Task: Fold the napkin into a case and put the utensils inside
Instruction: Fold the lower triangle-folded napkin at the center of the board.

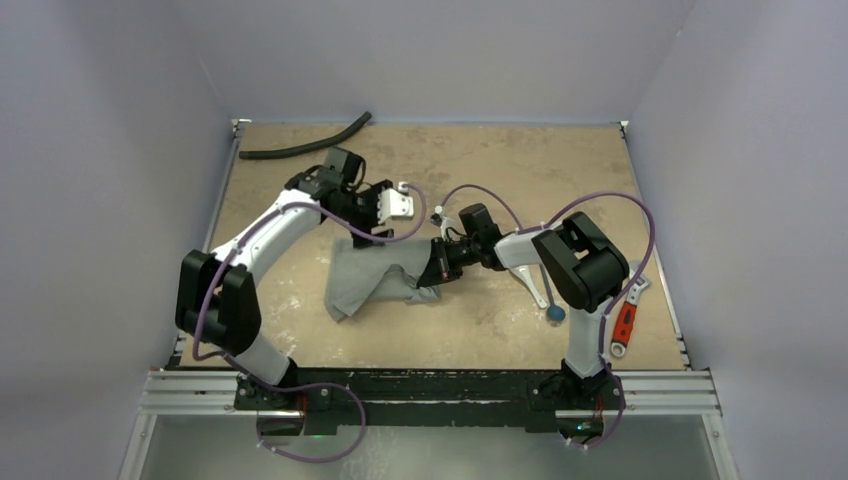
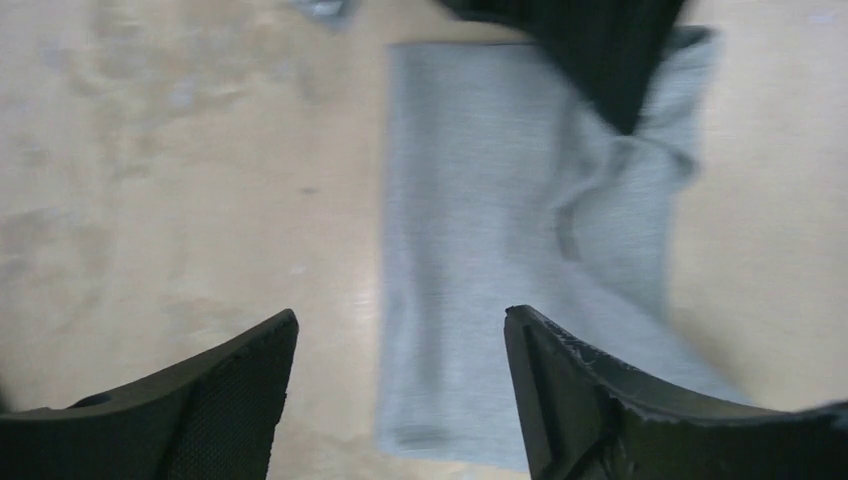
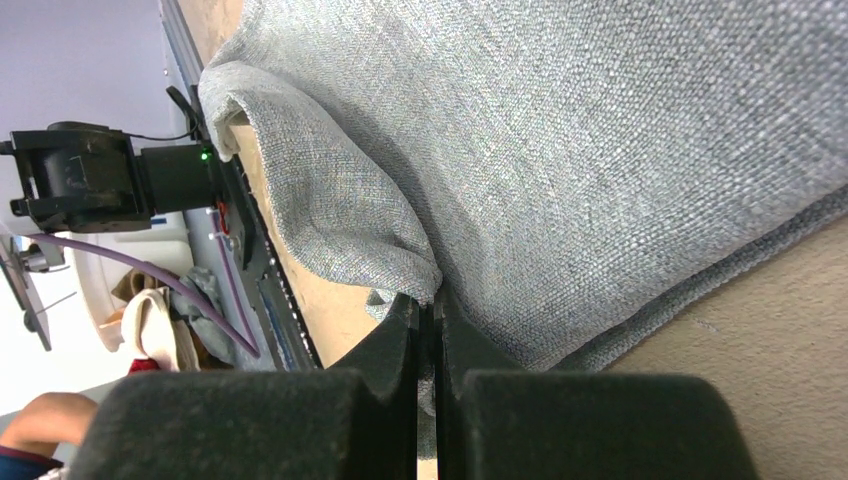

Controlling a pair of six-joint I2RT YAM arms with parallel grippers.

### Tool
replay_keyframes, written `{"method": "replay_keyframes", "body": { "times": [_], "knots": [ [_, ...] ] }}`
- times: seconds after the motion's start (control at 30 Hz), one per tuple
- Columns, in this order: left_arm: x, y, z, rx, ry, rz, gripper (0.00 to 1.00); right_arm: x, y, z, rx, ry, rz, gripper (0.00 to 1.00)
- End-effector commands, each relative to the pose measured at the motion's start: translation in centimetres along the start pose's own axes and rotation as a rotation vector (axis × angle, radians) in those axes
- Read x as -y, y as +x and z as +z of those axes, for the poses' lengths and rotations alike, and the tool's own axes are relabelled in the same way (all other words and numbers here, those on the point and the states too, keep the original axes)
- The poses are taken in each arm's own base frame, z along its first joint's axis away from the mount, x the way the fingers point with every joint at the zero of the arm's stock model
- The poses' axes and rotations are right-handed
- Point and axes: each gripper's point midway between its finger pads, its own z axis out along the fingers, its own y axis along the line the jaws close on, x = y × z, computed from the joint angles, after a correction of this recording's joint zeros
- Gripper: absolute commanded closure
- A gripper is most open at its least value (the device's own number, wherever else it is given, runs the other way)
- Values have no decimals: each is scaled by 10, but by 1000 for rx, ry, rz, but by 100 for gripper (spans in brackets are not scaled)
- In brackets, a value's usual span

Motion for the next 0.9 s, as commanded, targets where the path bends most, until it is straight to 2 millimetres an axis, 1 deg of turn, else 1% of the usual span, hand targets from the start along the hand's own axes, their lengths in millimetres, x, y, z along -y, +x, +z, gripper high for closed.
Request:
{"method": "replay_keyframes", "body": {
  "times": [0.0, 0.03, 0.07, 0.17, 0.23, 0.33, 0.47, 0.5, 0.6, 0.7, 0.77, 0.87],
  "knots": [
    [83, 16, 13, -44, 191, -115, 16, 16, -1, 2, 13, 63, 20, 100],
    [87, 22, 14, -61, 185, -133, 11, 15, -1, 2, 15, 62, 17, 100],
    [88, 27, 15, -74, 167, -152, 9, 15, -1, 2, 17, 62, 17, 100],
    [95, 34, 16, -99, 142, -183, 6, 15, 0, 2, 17, 62, 16, 100],
    [99, 36, 22, -124, 108, -178, 5, 16, 0, 2, 19, 66, 18, 100],
    [93, 45, 30, -187, 7, -173, 3, 16, 0, 2, 23, 64, 16, 100],
    [88, 57, 34, -247, -37, -162, 1, 17, 3, 2, 17, 64, 21, 100],
    [88, 60, 34, -261, -39, -156, 3, 18, 4, 2, 16, 65, 24, 100],
    [86, 65, 31, -290, -40, -135, 21, 19, 6, 1, 12, 66, 26, 100],
    [86, 66, 24, -308, -42, -106, 36, 18, 7, 1, 11, 64, 27, 100],
    [88, 68, 20, -323, -36, -95, 38, 17, 6, 1, 11, 62, 25, 100],
    [95, 74, 15, -354, -10, -90, 37, 17, 5, 1, 13, 63, 25, 100]
  ]
}}
